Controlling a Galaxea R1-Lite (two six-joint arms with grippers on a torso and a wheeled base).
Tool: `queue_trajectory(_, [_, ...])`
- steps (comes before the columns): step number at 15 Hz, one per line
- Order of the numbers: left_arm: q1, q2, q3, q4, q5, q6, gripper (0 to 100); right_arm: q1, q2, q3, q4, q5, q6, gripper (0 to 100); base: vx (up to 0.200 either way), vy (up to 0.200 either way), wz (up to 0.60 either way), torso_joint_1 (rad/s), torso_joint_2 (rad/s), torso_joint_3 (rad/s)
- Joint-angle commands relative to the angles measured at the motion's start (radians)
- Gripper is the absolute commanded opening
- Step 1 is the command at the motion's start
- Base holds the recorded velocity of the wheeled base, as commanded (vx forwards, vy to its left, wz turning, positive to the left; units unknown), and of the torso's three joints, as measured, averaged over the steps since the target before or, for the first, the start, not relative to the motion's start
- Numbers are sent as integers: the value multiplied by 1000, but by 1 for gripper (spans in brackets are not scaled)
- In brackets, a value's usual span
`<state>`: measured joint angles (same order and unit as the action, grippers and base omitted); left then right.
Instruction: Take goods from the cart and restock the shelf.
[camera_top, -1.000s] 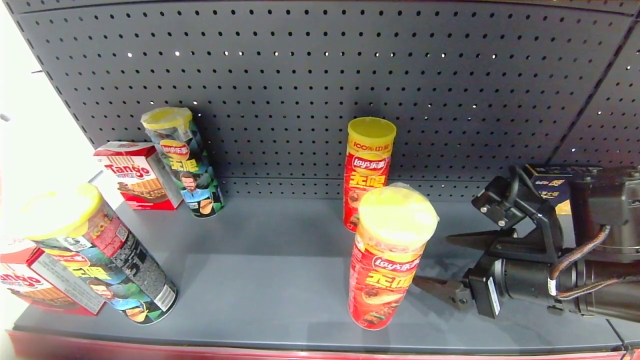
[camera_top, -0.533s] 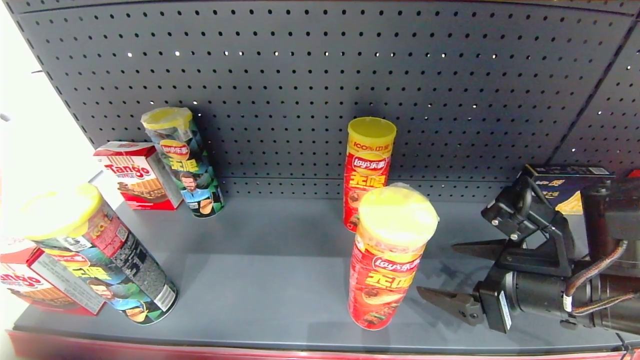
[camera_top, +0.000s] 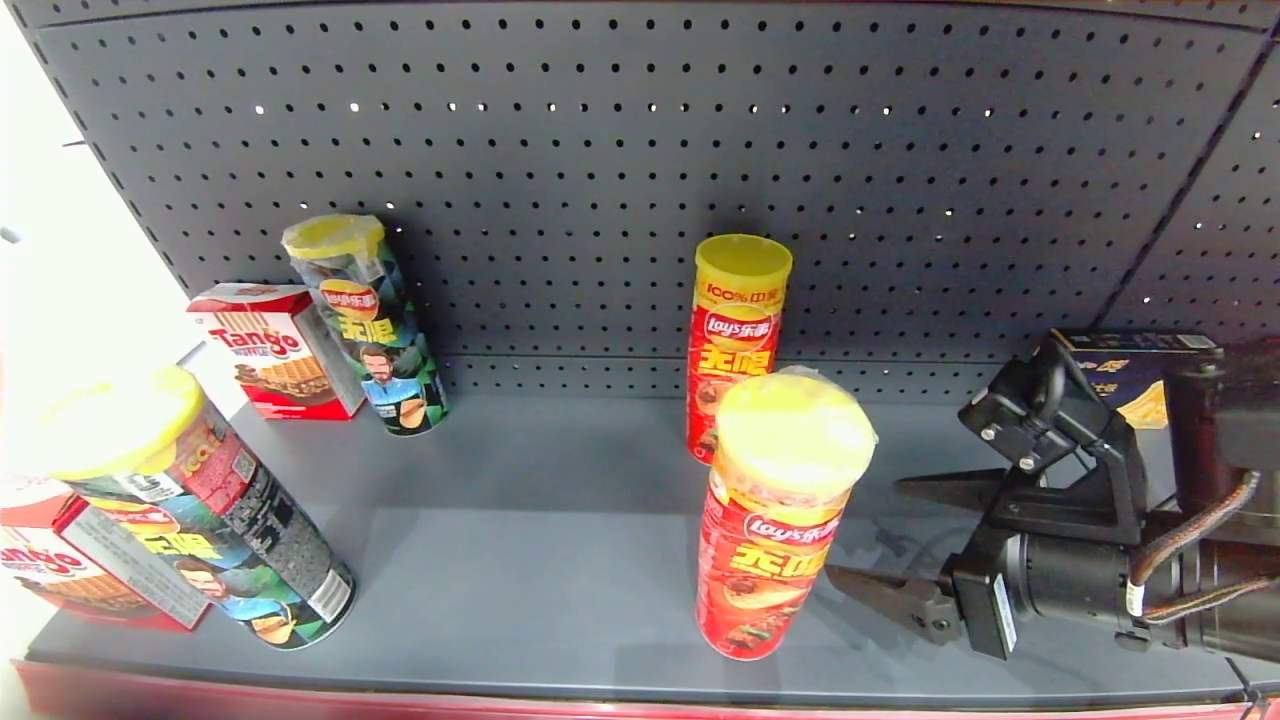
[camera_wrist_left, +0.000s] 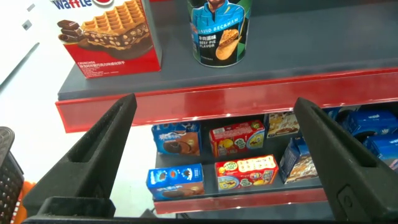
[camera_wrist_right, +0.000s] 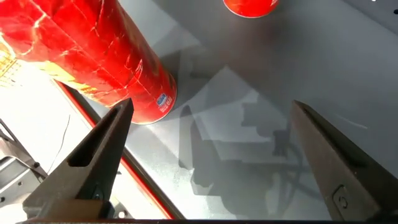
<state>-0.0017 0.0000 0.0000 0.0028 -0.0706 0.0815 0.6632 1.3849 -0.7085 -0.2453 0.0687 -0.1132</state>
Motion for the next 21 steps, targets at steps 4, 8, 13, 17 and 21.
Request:
queue_trajectory(4, [0,0,0,0,0,0,100,19,33,-25,0,0,0,100,0,0,0,0,0,0])
queue_trajectory(8, [0,0,0,0,0,0,100,24,39,-26,0,0,0,100,0,0,0,0,0,0])
queue_trajectory(13, [0,0,0,0,0,0,100,16,22,-12,0,0,1,100,0,0,0,0,0,0])
queue_trajectory(17, [0,0,0,0,0,0,100,-154,-153,3,-45,-1,3,100,0,0,0,0,0,0])
queue_trajectory(21, [0,0,0,0,0,0,100,-453,-445,55,-43,0,6,100,0,0,0,0,0,0])
